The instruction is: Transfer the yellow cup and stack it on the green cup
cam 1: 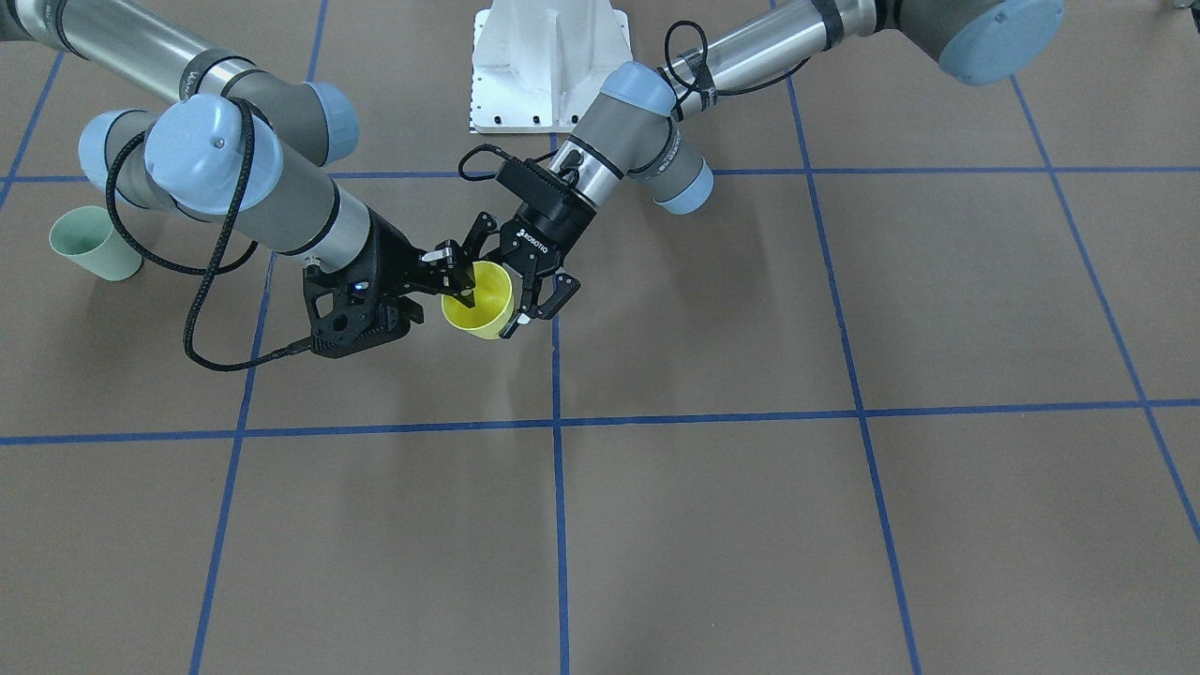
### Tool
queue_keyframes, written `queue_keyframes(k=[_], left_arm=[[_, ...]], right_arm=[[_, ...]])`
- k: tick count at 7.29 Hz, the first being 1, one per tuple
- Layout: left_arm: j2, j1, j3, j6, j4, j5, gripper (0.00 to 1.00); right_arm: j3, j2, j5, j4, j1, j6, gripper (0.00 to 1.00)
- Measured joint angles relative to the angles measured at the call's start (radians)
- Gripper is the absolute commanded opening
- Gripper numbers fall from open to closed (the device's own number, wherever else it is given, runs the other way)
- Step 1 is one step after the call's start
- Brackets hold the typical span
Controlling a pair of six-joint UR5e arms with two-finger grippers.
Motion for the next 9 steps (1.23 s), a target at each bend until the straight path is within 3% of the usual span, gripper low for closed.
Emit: queue_keyframes(k=[2,4,9], left_arm=[[0.0,0.002,0.0,0.0,0.0,-0.001,0.73],[-0.001,0.003,0.001,0.0,0.0,0.001,1.0],[0.017,0.006,-0.002,-0.008,-0.051,0.001,1.0]], right_arm=[[0.003,0.003,0.001,0.001,0.0,0.001,0.01],[0.007,0.005,0.001,0.002,0.0,0.003,0.0],[0.015,0.002,0.016,0.001,0.018,0.003,0.0]])
